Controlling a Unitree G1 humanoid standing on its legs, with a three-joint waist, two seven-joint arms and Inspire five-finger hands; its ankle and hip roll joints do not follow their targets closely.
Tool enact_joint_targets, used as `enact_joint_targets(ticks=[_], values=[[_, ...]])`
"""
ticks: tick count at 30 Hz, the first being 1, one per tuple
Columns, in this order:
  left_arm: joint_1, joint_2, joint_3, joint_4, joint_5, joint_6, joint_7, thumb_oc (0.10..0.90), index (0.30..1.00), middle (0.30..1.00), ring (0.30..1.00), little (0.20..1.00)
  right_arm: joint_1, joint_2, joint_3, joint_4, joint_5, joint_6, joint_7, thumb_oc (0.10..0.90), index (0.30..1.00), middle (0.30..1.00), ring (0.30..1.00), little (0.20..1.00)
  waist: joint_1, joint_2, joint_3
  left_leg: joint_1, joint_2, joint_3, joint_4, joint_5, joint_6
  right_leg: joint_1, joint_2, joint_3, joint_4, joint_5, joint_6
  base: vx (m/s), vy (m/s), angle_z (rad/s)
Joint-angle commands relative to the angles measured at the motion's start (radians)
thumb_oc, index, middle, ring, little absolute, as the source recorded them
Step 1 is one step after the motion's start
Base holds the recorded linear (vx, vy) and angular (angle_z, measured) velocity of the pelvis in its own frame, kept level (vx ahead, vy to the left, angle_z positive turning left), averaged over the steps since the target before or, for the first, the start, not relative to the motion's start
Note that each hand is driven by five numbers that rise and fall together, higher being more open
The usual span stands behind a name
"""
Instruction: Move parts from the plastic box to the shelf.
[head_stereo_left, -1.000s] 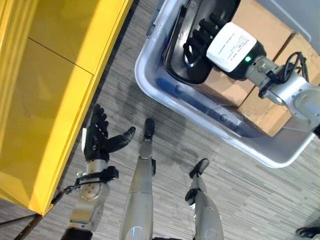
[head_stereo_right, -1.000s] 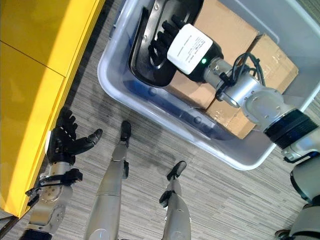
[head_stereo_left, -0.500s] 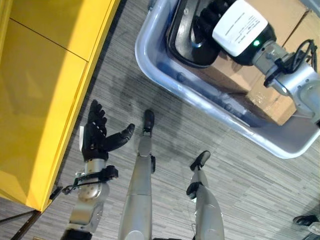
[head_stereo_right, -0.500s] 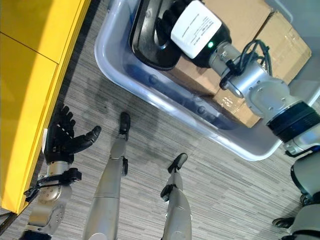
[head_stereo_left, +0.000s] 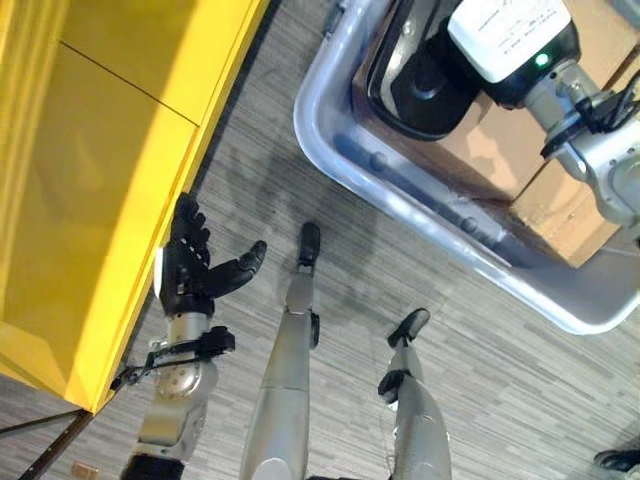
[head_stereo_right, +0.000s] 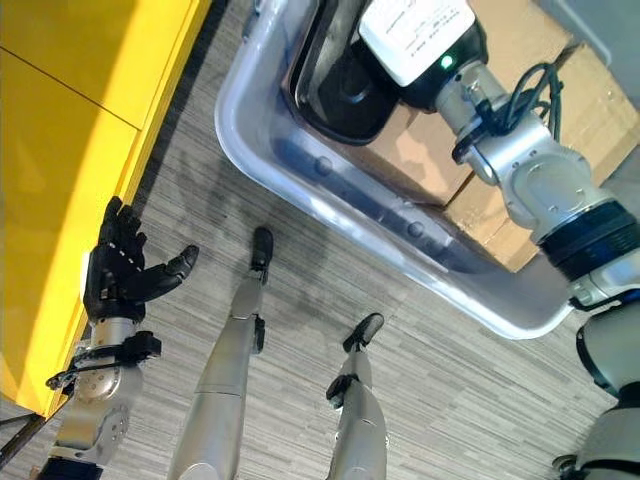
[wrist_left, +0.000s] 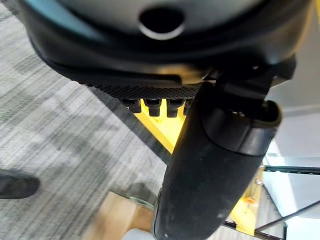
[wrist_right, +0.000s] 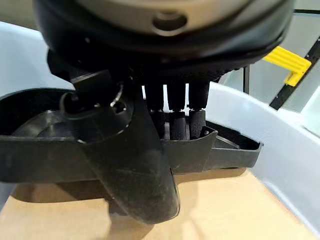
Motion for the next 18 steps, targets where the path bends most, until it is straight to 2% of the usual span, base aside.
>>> enact_joint_targets(ticks=[1,10,18], values=[[0.014,0.023,0.042,-0.099,-0.023,-0.084,0.016,0.900,1.000,1.000,1.000,1.000,0.022,-0.006,0.053,0.076,0.021,-0.008,0.025,0.400,0.300,0.300,0.300,0.300,-0.016,0.031,0.021,0.020,0.062,0.015,0.042,-0.074,-0.094,0.184,0.021,0.034,-0.016,0.050,0.020,0.00,0.000,0.00],[0.003,0.023,0.038,-0.089,-0.016,-0.077,0.017,0.900,1.000,1.000,1.000,1.000,0.059,0.008,-0.001,0.042,0.032,-0.010,0.007,0.400,0.300,0.300,0.300,0.300,-0.017,0.026,0.021,0.067,0.074,0.025,0.036,-0.071,-0.093,0.213,0.025,0.040,-0.016,0.053,0.019,-0.02,0.000,0.00],[-0.014,0.038,0.039,-0.084,-0.014,-0.065,0.002,0.900,1.000,1.000,1.000,1.000,0.101,-0.048,-0.081,-0.081,0.053,-0.022,-0.013,0.400,0.300,0.300,0.300,0.300,-0.016,0.008,0.021,0.175,0.092,0.041,0.013,-0.063,-0.095,0.281,0.030,0.045,-0.016,0.067,0.019,-0.04,-0.011,-0.06]])
